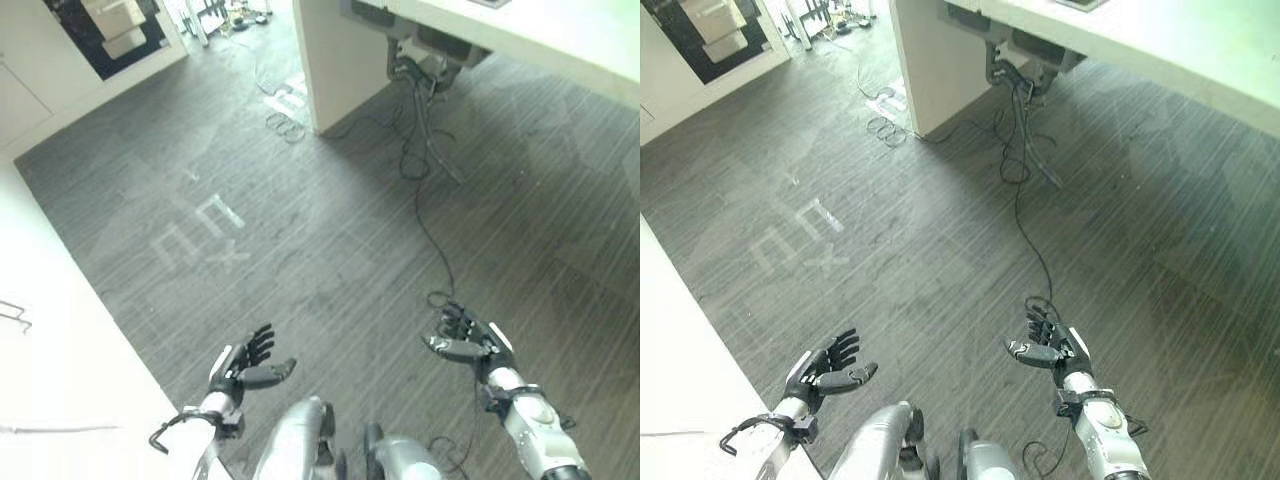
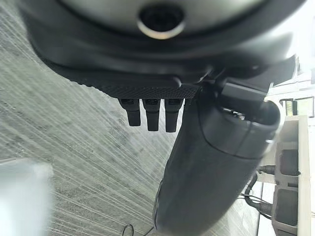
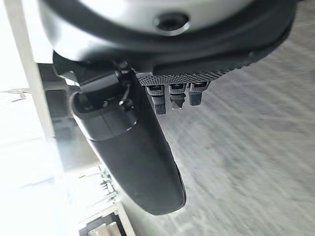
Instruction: Place the dishes in the dishwasher.
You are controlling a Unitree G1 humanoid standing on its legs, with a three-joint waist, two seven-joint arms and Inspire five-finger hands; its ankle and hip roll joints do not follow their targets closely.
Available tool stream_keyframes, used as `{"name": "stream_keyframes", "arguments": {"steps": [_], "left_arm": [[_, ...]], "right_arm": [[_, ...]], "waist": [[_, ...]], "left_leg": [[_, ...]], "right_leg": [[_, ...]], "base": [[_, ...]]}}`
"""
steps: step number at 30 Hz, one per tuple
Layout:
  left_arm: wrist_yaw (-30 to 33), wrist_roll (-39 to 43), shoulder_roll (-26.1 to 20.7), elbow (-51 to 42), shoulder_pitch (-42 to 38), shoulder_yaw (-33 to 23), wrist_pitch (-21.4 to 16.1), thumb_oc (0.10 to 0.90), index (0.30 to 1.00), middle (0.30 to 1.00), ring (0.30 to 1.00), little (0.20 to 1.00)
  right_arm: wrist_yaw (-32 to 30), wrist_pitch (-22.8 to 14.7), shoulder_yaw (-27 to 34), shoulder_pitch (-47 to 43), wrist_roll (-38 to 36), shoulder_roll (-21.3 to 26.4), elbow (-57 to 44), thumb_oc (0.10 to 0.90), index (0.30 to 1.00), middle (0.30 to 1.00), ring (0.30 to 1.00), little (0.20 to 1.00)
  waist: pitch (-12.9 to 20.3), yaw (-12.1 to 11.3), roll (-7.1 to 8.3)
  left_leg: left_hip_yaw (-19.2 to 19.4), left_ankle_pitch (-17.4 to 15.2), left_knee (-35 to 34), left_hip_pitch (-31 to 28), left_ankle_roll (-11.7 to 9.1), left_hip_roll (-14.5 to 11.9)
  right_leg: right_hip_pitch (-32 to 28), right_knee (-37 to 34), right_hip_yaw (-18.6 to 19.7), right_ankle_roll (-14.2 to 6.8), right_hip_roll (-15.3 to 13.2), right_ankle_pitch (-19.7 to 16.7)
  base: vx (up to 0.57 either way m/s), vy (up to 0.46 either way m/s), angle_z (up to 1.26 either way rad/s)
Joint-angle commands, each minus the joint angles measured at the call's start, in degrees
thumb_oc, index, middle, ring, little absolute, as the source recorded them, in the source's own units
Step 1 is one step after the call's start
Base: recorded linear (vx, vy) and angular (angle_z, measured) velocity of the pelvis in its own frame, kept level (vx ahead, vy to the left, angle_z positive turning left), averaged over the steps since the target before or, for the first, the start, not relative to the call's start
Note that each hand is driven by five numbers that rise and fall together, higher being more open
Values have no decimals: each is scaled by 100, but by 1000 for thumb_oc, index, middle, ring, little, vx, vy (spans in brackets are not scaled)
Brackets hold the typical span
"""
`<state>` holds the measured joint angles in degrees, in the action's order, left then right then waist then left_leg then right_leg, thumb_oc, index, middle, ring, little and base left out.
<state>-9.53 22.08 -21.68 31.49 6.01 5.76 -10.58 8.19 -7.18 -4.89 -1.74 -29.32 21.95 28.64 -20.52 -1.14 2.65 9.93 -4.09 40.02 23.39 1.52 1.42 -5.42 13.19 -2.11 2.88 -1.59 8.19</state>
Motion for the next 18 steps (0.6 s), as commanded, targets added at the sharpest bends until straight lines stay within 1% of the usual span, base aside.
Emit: {"name": "stream_keyframes", "arguments": {"steps": [1, 2, 3, 4, 5, 6, 7, 8, 9, 10, 11, 12, 13, 14, 15, 16, 17, 18], "left_arm": [[-117, -49, 85, -338, -87, 59, -514, 800, 900, 900, 900, 900], [-94, -72, 119, -337, -38, 61, -507, 800, 900, 900, 900, 900], [-89, -93, 148, -348, 35, 52, -514, 800, 900, 900, 900, 900], [-99, -89, 154, -363, 80, 38, -504, 800, 900, 900, 900, 900], [-122, -80, 167, -376, 138, -3, -498, 800, 900, 900, 900, 900], [-149, -53, 177, -355, 188, -47, -516, 800, 900, 900, 900, 900], [-168, -17, 161, -315, 209, -72, -536, 800, 900, 900, 900, 900], [-138, 60, 162, -198, 246, -147, -537, 800, 900, 900, 900, 900], [-65, -8, 104, -95, 231, -186, -532, 800, 900, 900, 900, 900], [-93, -110, 39, -36, 206, -209, -517, 800, 900, 900, 900, 900], [-101, -154, 4, -20, 186, -206, -513, 800, 900, 900, 900, 900], [-105, -179, -47, 5, 141, -184, -504, 800, 900, 900, 900, 900], [-97, -140, -89, -6, 125, -158, -483, 800, 900, 900, 900, 900], [-76, -161, -161, -41, 99, -138, -397, 800, 900, 900, 900, 900], [-31, -257, -194, -53, 86, -131, -362, 800, 900, 900, 900, 900], [58, -345, -221, -51, 58, -113, -359, 800, 900, 900, 900, 900], [109, -292, -231, -51, 49, -94, -392, 800, 900, 900, 900, 900], [125, -177, -243, -96, 47, -83, -403, 800, 900, 900, 900, 900]], "right_arm": [[-61, -424, -197, 54, 119, 351, -381, 800, 900, 900, 900, 900], [-101, -452, -290, 15, 149, 337, -315, 800, 900, 900, 900, 900], [-121, -476, -372, -25, 121, 328, -238, 800, 900, 900, 900, 900], [-122, -484, -404, -48, 94, 326, -187, 800, 900, 900, 900, 900], [-114, -474, -422, -67, 91, 321, -143, 800, 900, 900, 900, 900], [-76, -451, -420, -81, 112, 322, -94, 800, 900, 900, 900, 900], [-63, -420, -434, -103, 118, 323, -82, 800, 900, 900, 900, 900], [-42, -365, -444, -134, 137, 297, -15, 800, 900, 900, 900, 900], [-16, -344, -418, -173, 67, 264, 107, 800, 900, 900, 900, 900], [-6, -385, -388, -164, 56, 219, 175, 800, 900, 900, 900, 900], [3, -401, -365, -162, 62, 201, 177, 800, 900, 900, 900, 900], [27, -516, -361, -145, 100, 159, 179, 800, 900, 900, 900, 900], [47, -582, -350, -118, 164, 139, 145, 800, 900, 900, 900, 900], [27, -712, -346, -34, 435, 104, 34, 800, 900, 900, 900, 900], [-57, -742, -361, -2, 636, 96, -32, 800, 900, 900, 900, 900], [-159, -750, -433, 14, 768, 111, -92, 800, 900, 900, 900, 900], [-171, -748, -498, 14, 725, 139, -121, 800, 900, 900, 900, 900], [-163, -742, -529, 34, 656, 158, -159, 800, 900, 900, 900, 900]], "waist": [[113, -68, -219], [120, -202, -319], [115, -329, -402], [118, -414, -439], [117, -503, -464], [130, -576, -462], [169, -583, -456], [247, -616, -371], [370, -736, -309], [414, -710, -290], [443, -690, -291], [471, -654, -335], [475, -631, -345], [498, -567, -443], [492, -517, -524], [467, -456, -596], [413, -378, -627], [367, -282, -667]], "left_leg": [[-82, 306, -1956, -1245, -309, -37], [-353, 467, -2283, -990, -392, -60], [-607, 522, -2283, -680, -463, -131], [-712, 570, -2283, -495, -497, -189], [-755, 610, -2283, -332, -530, -236], [-696, 639, -2283, -248, -519, -259], [-613, 594, -2283, -300, -482, -292], [-590, 401, -2283, -541, -333, -151], [-713, 210, -2283, -717, -144, 22], [-664, 43, -2283, -916, 17, 84], [-624, -18, -2283, -980, 97, 114], [-666, -132, -2283, -1098, 251, 200], [-708, -201, -2283, -1147, 337, 265], [-802, -336, -2283, -1269, 485, 317], [-810, -408, -2283, -1370, 522, 277], [-789, -502, -2283, -1512, 566, 251], [-809, -598, -2283, -1665, 610, 263], [-832, -666, -2283, -1781, 622, 246]], "right_leg": [[522, 400, -628, -388, -346, 495], [430, 400, -488, -408, -189, 579], [309, 400, -375, -402, -48, 673], [224, 400, -316, -402, 14, 722], [92, 400, -281, -405, 43, 797], [-52, 400, -278, -421, 15, 875], [-98, 400, -307, -449, -9, 915], [-308, 400, -307, -563, -173, 981], [-676, 400, -395, -588, -269, 863], [-950, 400, -618, -751, -366, 264], [-946, 598, -675, -874, -417, -76], [-665, 1494, -704, -1067, -542, -619], [-497, 1914, -625, -1149, -543, -826], [-58, 2790, -598, -1275, -466, -1283], [165, 3210, -663, -1257, -487, -1420], [561, 3607, -772, -1162, -572, -1355], [894, 3771, -858, -1086, -590, -1176], [1149, 3662, -960, -979, -538, -956]], "base": [[455, 254, -20], [484, 254, -15], [421, 206, -35], [421, 192, -65], [417, 214, -80], [377, 220, -97], [475, 317, -105], [590, 355, -90], [684, 393, -48], [494, 279, -16], [309, 265, -14], [203, 234, -4], [279, 314, 6], [267, 265, 10], [313, 297, 18], [250, 208, 25], [258, 148, 13], [271, 40, -5]]}}
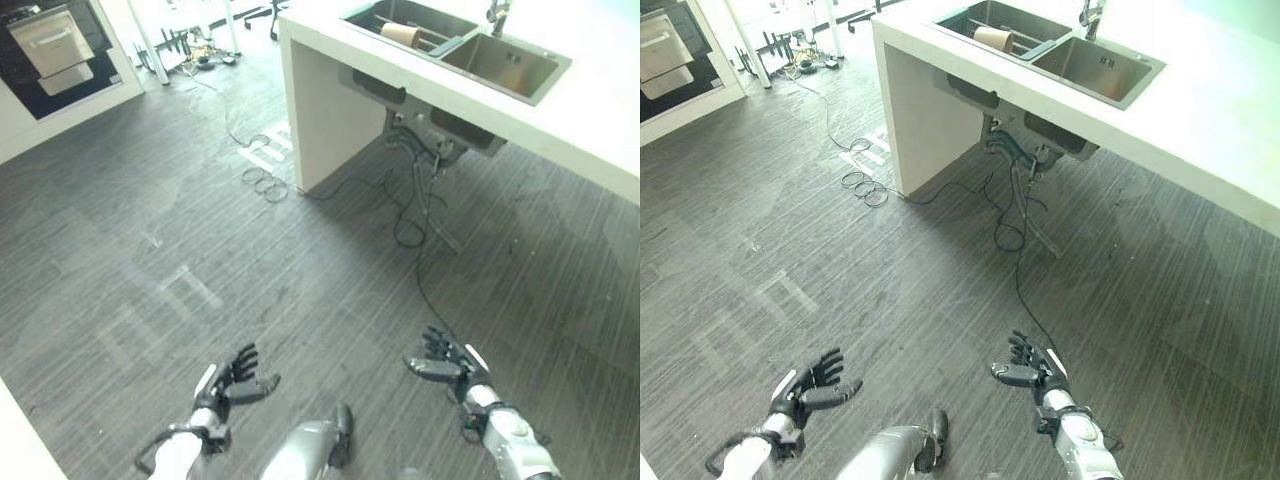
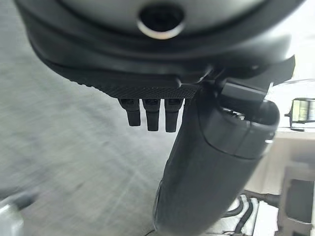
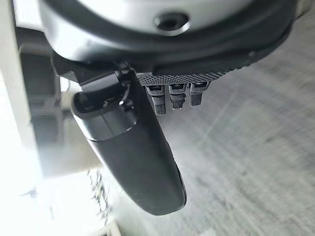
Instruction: Place the dishes in the dishwasher.
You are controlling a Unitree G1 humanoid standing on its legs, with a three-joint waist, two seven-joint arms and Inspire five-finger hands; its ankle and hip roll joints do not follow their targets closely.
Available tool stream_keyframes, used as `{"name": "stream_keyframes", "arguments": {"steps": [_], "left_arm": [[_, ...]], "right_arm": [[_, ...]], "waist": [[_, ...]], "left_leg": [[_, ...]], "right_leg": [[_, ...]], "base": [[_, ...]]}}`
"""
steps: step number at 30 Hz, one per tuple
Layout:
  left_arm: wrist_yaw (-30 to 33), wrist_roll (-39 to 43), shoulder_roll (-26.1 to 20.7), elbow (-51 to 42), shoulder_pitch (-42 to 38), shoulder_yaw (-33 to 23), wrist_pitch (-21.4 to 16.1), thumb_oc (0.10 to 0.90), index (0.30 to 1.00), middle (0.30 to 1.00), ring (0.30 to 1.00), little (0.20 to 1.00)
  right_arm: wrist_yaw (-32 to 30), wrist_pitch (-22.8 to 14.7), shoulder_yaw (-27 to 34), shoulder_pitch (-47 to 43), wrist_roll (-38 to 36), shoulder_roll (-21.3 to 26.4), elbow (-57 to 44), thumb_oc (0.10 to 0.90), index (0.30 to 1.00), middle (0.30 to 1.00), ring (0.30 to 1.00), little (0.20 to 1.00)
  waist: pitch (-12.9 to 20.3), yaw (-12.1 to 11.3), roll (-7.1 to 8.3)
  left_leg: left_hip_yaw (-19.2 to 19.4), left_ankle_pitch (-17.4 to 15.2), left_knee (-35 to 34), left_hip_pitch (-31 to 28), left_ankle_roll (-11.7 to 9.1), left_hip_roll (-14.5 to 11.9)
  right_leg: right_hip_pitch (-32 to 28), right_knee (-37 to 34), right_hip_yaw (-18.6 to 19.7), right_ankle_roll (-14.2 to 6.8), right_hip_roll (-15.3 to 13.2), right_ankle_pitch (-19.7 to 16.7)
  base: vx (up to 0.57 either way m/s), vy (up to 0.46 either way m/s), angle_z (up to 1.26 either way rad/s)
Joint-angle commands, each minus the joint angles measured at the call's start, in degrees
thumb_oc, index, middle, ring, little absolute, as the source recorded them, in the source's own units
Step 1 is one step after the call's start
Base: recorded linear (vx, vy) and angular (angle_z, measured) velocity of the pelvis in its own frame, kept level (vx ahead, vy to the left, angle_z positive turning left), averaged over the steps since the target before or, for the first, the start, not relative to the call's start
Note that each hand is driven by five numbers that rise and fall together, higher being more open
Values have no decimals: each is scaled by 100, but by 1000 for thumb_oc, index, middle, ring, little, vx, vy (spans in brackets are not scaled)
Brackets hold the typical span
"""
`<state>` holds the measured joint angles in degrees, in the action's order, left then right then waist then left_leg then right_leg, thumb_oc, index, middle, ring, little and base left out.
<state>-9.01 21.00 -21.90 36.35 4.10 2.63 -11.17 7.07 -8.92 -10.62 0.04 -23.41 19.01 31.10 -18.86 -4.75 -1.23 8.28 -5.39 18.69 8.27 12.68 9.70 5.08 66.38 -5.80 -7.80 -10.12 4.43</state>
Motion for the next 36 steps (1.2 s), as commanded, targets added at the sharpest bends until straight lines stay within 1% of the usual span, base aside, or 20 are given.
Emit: {"name": "stream_keyframes", "arguments": {"steps": [1, 3, 4, 7, 10, 12, 16, 17, 19, 20, 21, 22, 23, 24, 25, 27, 29, 30, 32, 36], "left_arm": [[81, 18, -244, -683, 246, 221, -303, 800, 900, 900, 900, 900], [51, 3, -315, -791, 213, 162, -221, 800, 900, 900, 900, 900], [53, -32, -309, -748, 186, 115, -181, 800, 900, 900, 900, 900], [142, -159, -205, -589, 161, 215, -294, 800, 900, 900, 900, 900], [180, -406, -81, -608, 294, 252, -391, 800, 900, 900, 900, 900], [328, -591, -19, -614, 396, 257, -366, 800, 900, 900, 900, 900], [304, -585, -38, -672, 469, 257, -274, 800, 900, 900, 900, 900], [312, -652, -37, -697, 477, 265, -242, 800, 900, 900, 900, 900], [251, -580, -26, -736, 475, 282, -201, 800, 900, 900, 900, 900], [251, -580, -26, -736, 475, 282, -201, 800, 900, 900, 900, 900], [137, -563, -16, -802, 476, 281, -120, 800, 900, 900, 900, 900], [65, -592, -50, -830, 425, 329, -52, 800, 900, 900, 900, 900], [32, -619, -60, -805, 382, 382, -30, 800, 900, 900, 900, 900], [95, -643, -11, -691, 374, 424, -61, 800, 900, 900, 900, 900], [163, -717, 55, -553, 431, 380, -109, 800, 900, 900, 900, 900], [242, -693, 73, -521, 490, 385, -81, 800, 900, 900, 900, 900], [270, -678, 90, -493, 537, 381, -79, 800, 900, 900, 900, 900], [293, -764, 125, -427, 618, 339, -50, 800, 900, 900, 900, 900], [261, -827, 118, -247, 622, 295, -61, 800, 900, 900, 900, 900], [444, -1146, 253, 462, 433, 291, -54, 800, 900, 900, 900, 900]], "right_arm": [[-43, -535, 78, -92, 77, 463, -479, 800, 900, 900, 900, 900], [-13, -503, 199, -2, 109, 498, -544, 800, 900, 900, 900, 900], [148, -571, 281, 9, -12, 590, -446, 800, 900, 900, 900, 900], [389, -690, 448, 46, -26, 671, -365, 800, 900, 900, 900, 900], [408, -574, 474, 64, -45, 686, -526, 800, 900, 900, 900, 900], [336, -445, 328, -43, -36, 690, -547, 800, 900, 900, 900, 900], [337, -426, 185, -127, 17, 741, -598, 800, 900, 900, 900, 900], [320, -415, 140, -176, 49, 794, -613, 800, 900, 900, 900, 900], [309, -432, 125, -233, 28, 871, -590, 800, 900, 900, 900, 900], [309, -432, 125, -233, 28, 871, -590, 800, 900, 900, 900, 900], [284, -417, 200, -206, 55, 954, -595, 800, 900, 900, 900, 900], [242, -424, 280, -177, 31, 997, -555, 800, 900, 900, 900, 900], [196, -426, 304, -151, -48, 1014, -519, 800, 900, 900, 900, 900], [247, -405, 307, -144, -107, 987, -437, 800, 900, 900, 900, 900], [239, -356, 289, -143, -49, 916, -346, 800, 900, 900, 900, 900], [148, -322, 204, -138, -21, 881, -290, 800, 900, 900, 900, 900], [102, -321, 148, -145, -18, 862, -223, 800, 900, 900, 900, 900], [-36, -296, 77, -164, -69, 819, -10, 800, 900, 900, 900, 900], [-97, -335, 30, -212, -108, 780, 248, 800, 900, 900, 900, 900], [-232, -28, 14, -270, -421, 587, 1041, 800, 900, 900, 900, 900]], "waist": [[145, 214, -305], [90, 421, -254], [61, 577, -147], [56, 743, -31], [132, 769, 18], [215, 728, 9], [251, 731, -112], [266, 699, -110], [221, 661, -76], [221, 661, -76], [147, 622, -1], [62, 587, 57], [10, 529, 74], [12, 407, 46], [44, 306, 42], [20, 154, -12], [-9, 61, -81], [-38, -142, -164], [35, -199, -152], [239, -178, -201]], "left_leg": [[-719, -609, -150, -377, -522, -591], [-926, -775, -150, -504, -567, -487], [-1058, -1017, -150, -760, -647, -401], [-1343, -1395, -150, -1128, -739, -268], [-1421, -1570, -150, -1290, -817, -263], [-1380, -1523, -150, -1601, -931, -383], [-1292, -849, -150, -2001, -1200, -668], [-1258, -174, -117, -2171, -1372, -764], [-1233, 326, 886, -1757, -1557, -759], [-1233, 326, 886, -1757, -1557, -759], [-977, 631, 2257, -1029, -1717, -655], [-724, 619, 3030, -351, -1714, -789], [-616, 530, 3045, 17, -1637, -727], [-653, 290, 2153, 114, -1442, -500], [-670, 296, 920, 18, -1342, -653], [-860, 610, -84, 138, -1436, -678], [-1011, 642, -150, 421, -1498, -709], [-1150, 812, -150, 995, -1629, -787], [-1023, 573, -150, 1018, -1554, -793], [-1238, 150, -150, 709, -1383, -748]], "right_leg": [[349, -2041, -684, 198, 454, -263], [553, -3270, -712, 228, 652, -233], [777, -4773, -893, 153, 470, -515], [1591, -4919, -585, -40, -27, -591], [1509, -4919, -379, -52, 5, -604], [1248, -4919, -396, 55, 103, -539], [963, -4919, -436, 285, 308, -270], [822, -4919, -420, 411, 373, -100], [606, -4919, -357, 562, 406, 78], [606, -4919, -357, 562, 406, 78], [348, -4919, -337, 691, 354, 226], [100, -4919, -326, 799, 348, 339], [-48, -4919, -306, 804, 357, 413], [-132, -4919, -209, 719, 438, 508], [-202, -4919, -141, 663, 499, 629], [-374, -4919, 4, 614, 606, 785], [-491, -4919, 104, 591, 705, 881], [-743, -4919, 221, 590, 838, 1065], [-817, -4919, 213, 517, 772, 1134], [-875, -4919, 123, 431, 697, 1159]], "base": [[299, -48, -7], [407, -171, 66], [560, -260, 67], [490, -239, 23], [450, -258, 16], [573, -295, -37], [356, -184, -13], [397, -243, -19], [333, -202, -26], [302, -192, -20], [305, -229, -17], [421, -275, 29], [438, -127, -16], [569, 46, -12], [541, 129, -73], [402, 186, -78], [301, 180, -77], [303, 185, -51], [293, 209, -74], [237, 203, -65]]}}
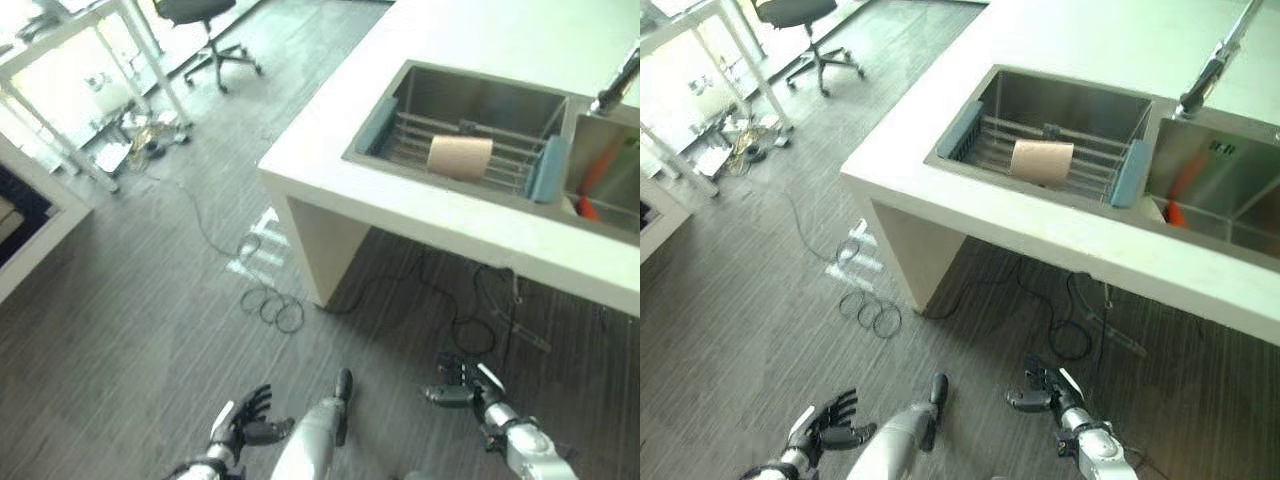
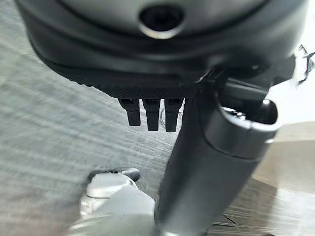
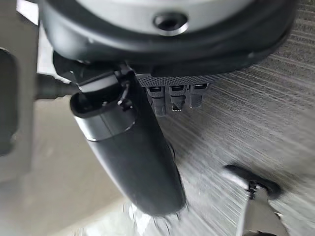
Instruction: Place the dishes in the dishwasher.
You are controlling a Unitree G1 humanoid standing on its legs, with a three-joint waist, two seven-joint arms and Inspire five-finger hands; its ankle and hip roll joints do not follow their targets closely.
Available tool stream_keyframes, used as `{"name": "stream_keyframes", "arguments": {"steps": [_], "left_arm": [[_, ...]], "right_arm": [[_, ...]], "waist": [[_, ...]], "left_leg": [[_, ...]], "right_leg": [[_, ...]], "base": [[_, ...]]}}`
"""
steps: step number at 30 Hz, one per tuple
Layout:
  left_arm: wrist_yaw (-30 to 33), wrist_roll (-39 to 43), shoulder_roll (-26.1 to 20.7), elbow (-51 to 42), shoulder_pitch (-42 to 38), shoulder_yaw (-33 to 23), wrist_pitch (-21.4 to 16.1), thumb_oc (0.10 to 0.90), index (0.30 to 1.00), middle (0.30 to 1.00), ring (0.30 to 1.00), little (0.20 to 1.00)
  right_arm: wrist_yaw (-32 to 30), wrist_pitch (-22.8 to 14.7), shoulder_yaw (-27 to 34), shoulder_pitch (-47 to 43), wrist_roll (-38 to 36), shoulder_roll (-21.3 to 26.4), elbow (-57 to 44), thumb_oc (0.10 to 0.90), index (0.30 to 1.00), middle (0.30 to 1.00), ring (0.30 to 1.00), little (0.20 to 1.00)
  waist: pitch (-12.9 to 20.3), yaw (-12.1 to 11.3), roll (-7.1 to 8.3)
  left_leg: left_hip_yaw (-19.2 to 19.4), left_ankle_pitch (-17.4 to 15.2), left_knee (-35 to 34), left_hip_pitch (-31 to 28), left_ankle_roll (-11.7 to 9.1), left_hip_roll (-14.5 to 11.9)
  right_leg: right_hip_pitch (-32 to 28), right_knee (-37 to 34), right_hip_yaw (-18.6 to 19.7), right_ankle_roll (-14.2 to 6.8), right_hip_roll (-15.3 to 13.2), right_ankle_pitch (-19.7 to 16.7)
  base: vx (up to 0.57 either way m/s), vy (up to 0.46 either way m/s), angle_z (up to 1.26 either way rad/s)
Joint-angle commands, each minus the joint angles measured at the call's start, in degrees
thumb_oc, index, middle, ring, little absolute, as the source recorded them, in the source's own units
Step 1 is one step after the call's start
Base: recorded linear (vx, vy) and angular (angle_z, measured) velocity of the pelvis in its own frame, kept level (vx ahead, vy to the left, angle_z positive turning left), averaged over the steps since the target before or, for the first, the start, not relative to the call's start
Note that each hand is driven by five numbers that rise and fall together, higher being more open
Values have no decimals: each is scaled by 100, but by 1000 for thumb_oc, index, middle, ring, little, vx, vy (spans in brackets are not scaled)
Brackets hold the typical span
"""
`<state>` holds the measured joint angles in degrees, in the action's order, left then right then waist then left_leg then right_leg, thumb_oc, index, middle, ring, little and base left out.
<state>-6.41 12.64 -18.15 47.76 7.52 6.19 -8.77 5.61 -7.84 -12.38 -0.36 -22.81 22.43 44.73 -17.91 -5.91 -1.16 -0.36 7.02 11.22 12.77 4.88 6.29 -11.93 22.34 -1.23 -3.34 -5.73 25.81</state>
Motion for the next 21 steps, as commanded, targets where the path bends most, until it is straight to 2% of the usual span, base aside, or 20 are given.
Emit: {"name": "stream_keyframes", "arguments": {"steps": [1, 3, 7, 12, 14, 15, 18, 19, 21], "left_arm": [[221, -472, -131, -493, 3, -19, -283, 800, 900, 900, 900, 900], [251, -492, -119, -230, -127, 63, -235, 800, 900, 900, 900, 900], [226, -113, -14, 529, -393, 94, -281, 800, 900, 900, 900, 900], [251, 128, 136, 1002, -492, 85, -380, 800, 900, 900, 900, 900], [287, 237, 188, 1102, -489, 42, -409, 800, 900, 900, 900, 900], [286, 397, 226, 1168, -485, 35, -404, 800, 900, 900, 900, 900], [279, 529, 276, 1269, -475, 6, -357, 800, 900, 900, 900, 900], [267, 527, 290, 1311, -482, -4, -334, 800, 900, 900, 900, 900], [269, 451, 310, 1391, -527, 37, -297, 800, 900, 900, 900, 900]], "right_arm": [[-41, -83, 217, -216, -612, 159, -37, 800, 900, 900, 900, 900], [-68, -9, 276, -234, -705, 43, 328, 800, 900, 900, 900, 900], [-29, -120, 525, -304, -1035, -132, 1252, 800, 900, 900, 900, 900], [34, -213, 802, -353, -1042, -252, 1868, 800, 900, 900, 900, 900], [28, -252, 864, -374, -1343, -302, 2019, 800, 900, 900, 900, 900], [-20, -287, 970, -399, -1624, -355, 2099, 800, 900, 900, 900, 900], [-145, -476, 1122, -413, -1589, -392, 2105, 800, 900, 900, 900, 900], [-166, -503, 1145, -421, -1545, -401, 2072, 800, 900, 900, 900, 900], [-175, -464, 1156, -411, -1472, -388, 1902, 800, 900, 900, 900, 900]], "waist": [[193, -33, -234], [239, 16, -272], [289, 125, -380], [293, 164, -401], [312, 145, -379], [333, 140, -366], [372, 122, -360], [369, 119, -337], [278, 188, -322]], "left_leg": [[-403, -1185, 597, 175, -558, -399], [-409, -1286, 597, 83, -506, -410], [-396, -1474, 597, -74, -380, -405], [-443, -1642, 597, -213, -251, -326], [-384, -1679, 597, -245, -240, -331], [-288, -1719, 597, -264, -223, -373], [-117, -1813, 597, -284, -142, -450], [-68, -1832, 597, -286, -96, -435], [-106, -1929, 597, -361, 74, -343]], "right_leg": [[844, -516, -381, -22, 269, -996], [884, -516, -447, -22, 288, -1022], [1016, -516, -611, -23, 271, -1130], [1155, -516, -609, -37, 234, -1217], [1165, -516, -655, -51, 200, -1219], [1139, -516, -732, -89, 157, -1279], [918, -515, -907, -214, 109, -1652], [897, -311, -902, -266, 80, -1789], [1279, 910, -781, -371, 22, -2213]], "base": [[131, 122, -4], [90, 96, -3], [45, 78, -7], [26, 48, -9], [45, 56, -21], [46, 72, -23], [62, 98, -29], [66, 125, -52], [74, 144, -63]]}}
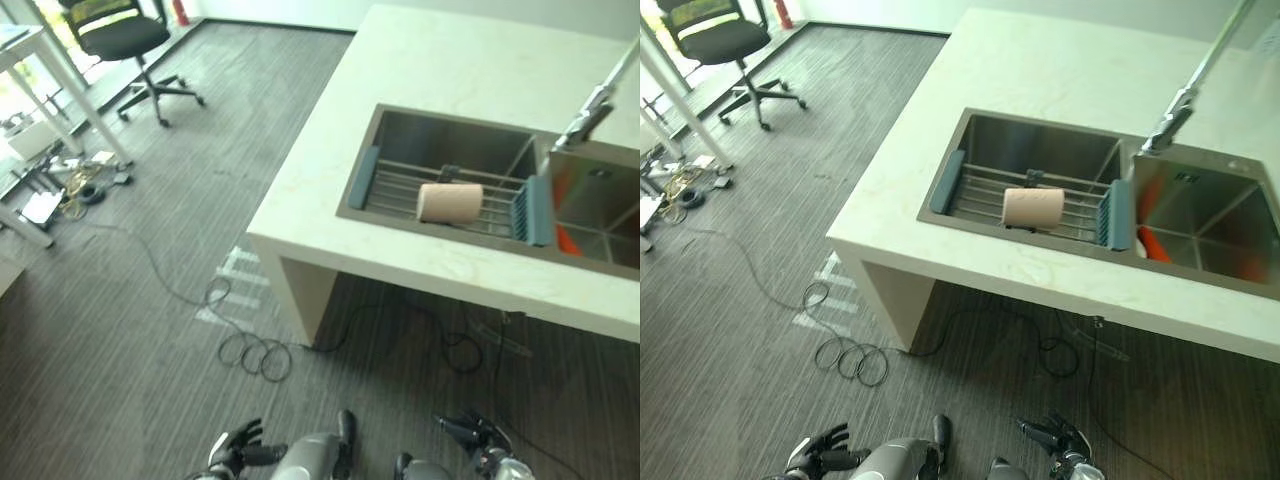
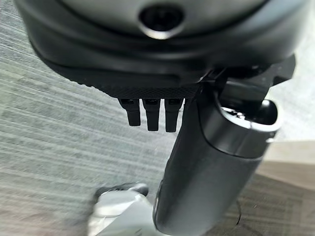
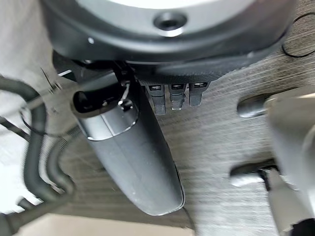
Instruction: Place the dishes in the dishwasher.
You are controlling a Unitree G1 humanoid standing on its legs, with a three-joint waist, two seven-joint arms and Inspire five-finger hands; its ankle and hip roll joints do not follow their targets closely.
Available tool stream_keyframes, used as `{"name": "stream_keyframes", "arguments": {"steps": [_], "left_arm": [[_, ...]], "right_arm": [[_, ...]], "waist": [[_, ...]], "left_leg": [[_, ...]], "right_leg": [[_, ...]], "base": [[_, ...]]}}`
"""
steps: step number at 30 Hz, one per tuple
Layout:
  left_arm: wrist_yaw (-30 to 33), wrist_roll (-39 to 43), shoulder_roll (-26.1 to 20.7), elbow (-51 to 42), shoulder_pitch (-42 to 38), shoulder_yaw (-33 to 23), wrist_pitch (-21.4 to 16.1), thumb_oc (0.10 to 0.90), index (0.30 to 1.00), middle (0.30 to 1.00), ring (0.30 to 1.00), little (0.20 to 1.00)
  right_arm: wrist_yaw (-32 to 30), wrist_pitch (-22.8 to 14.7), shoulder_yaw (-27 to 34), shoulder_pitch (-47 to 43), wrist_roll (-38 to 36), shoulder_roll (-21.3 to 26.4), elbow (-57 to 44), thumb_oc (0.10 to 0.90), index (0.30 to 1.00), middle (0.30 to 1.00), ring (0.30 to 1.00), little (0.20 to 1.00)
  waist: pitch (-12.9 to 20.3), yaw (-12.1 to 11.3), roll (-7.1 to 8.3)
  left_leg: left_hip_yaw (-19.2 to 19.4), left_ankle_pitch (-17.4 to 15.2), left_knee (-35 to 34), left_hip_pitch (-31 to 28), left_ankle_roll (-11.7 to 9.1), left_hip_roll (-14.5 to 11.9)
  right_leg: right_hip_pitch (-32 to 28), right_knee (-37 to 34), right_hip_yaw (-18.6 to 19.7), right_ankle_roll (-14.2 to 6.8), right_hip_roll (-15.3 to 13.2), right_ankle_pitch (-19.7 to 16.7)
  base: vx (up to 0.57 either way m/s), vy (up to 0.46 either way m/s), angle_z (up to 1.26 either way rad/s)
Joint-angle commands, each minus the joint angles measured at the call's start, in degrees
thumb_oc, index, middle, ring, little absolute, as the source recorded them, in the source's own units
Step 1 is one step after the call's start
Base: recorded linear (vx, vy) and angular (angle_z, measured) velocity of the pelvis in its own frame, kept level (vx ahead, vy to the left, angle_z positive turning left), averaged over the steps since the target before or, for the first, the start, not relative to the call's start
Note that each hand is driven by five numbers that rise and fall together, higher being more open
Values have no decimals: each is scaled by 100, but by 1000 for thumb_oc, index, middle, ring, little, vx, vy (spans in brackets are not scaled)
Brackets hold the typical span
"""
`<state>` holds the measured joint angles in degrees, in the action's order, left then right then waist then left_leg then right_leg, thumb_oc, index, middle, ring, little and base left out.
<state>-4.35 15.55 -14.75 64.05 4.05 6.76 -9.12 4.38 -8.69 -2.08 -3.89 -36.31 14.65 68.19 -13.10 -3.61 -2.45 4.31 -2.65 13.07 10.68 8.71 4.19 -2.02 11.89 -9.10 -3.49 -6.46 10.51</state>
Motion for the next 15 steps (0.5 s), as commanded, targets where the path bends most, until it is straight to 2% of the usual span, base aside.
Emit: {"name": "stream_keyframes", "arguments": {"steps": [1, 2, 3, 4, 5, 6, 7, 8, 10, 13, 15], "left_arm": [[132, 129, -39, -176, -232, 52, -171, 800, 900, 900, 900, 900], [177, 247, -37, -107, -265, 102, -150, 800, 900, 900, 900, 900], [197, 437, -22, -5, -293, 135, -167, 800, 900, 900, 900, 900], [171, 636, -25, 63, -321, 135, -125, 800, 900, 900, 900, 900], [100, 756, -25, 132, -361, 15, -71, 800, 900, 900, 900, 900], [115, 869, -6, 156, -377, -41, -57, 800, 900, 900, 900, 900], [144, 997, 0, 165, -382, -61, -33, 800, 900, 900, 900, 900], [241, 1541, 84, 241, -376, -179, 93, 800, 900, 900, 900, 900], [381, 2057, 233, 373, -300, -387, 249, 800, 900, 900, 900, 900], [436, 2110, 391, 413, -204, -667, 308, 800, 900, 900, 900, 900], [475, 2163, 441, 424, -233, -667, 210, 800, 900, 900, 900, 900]], "right_arm": [[3, -287, 119, -40, 15, 440, -519, 800, 900, 900, 900, 900], [52, -286, 102, -24, 79, 464, -496, 800, 900, 900, 900, 900], [102, -326, 89, -21, 138, 480, -410, 800, 900, 900, 900, 900], [129, -354, 77, -15, 218, 500, -306, 800, 900, 900, 900, 900], [111, -301, 47, -34, 239, 513, -208, 800, 900, 900, 900, 900], [102, -253, 44, -83, 176, 520, -94, 800, 900, 900, 900, 900], [100, -223, 59, -112, 129, 513, -34, 800, 900, 900, 900, 900], [150, -111, 131, -140, 128, 475, 129, 800, 900, 900, 900, 900], [199, -142, 181, -68, 282, 368, 281, 800, 900, 900, 900, 900], [177, -207, 171, 30, 357, 265, 240, 800, 900, 900, 900, 900], [183, -202, 179, 8, 262, 307, 264, 800, 900, 900, 900, 900]], "waist": [[-307, 38, -247], [-361, 84, -276], [-406, 143, -286], [-419, 187, -259], [-490, 251, -117], [-585, 302, 16], [-618, 313, 72], [-631, 366, 137], [-555, 391, 182], [-482, 456, 207], [-501, 452, 214]], "left_leg": [[-677, -1002, 411, -238, -231, -107], [-710, -1007, 411, -272, -211, -111], [-740, -1032, 411, -312, -203, -95], [-740, -1067, 411, -368, -249, -80], [-683, -1225, 411, -556, -342, -89], [-661, -1375, 411, -702, -371, -62], [-643, -1465, 411, -772, -374, -55], [-621, -1559, 411, -868, -435, -142], [-674, -1571, 411, -1001, -576, -239], [-577, -1514, 411, -1158, -819, -615], [-602, -1388, 411, -1190, -893, -668]], "right_leg": [[817, 2837, 86, -281, 98, -854], [1081, 3085, 93, -201, 104, -843], [1333, 2989, 87, -140, 104, -818], [1396, 2459, 46, -106, 36, -765], [1275, 890, -140, -150, -180, -849], [1511, 530, -173, -253, -375, -906], [1654, 530, -146, -315, -471, -990], [1830, 530, -14, -431, -486, -984], [1782, 530, -12, -449, -417, -879], [1570, 530, -93, -265, -316, -617], [1493, 530, -25, -152, -265, -513]], "base": [[83, 96, -54], [94, 6, -32], [139, -134, -10], [250, -356, 11], [258, -489, 28], [201, -469, 24], [192, -475, 29], [242, -450, 5], [284, -453, -28], [210, -391, -5], [102, -225, 28]]}}
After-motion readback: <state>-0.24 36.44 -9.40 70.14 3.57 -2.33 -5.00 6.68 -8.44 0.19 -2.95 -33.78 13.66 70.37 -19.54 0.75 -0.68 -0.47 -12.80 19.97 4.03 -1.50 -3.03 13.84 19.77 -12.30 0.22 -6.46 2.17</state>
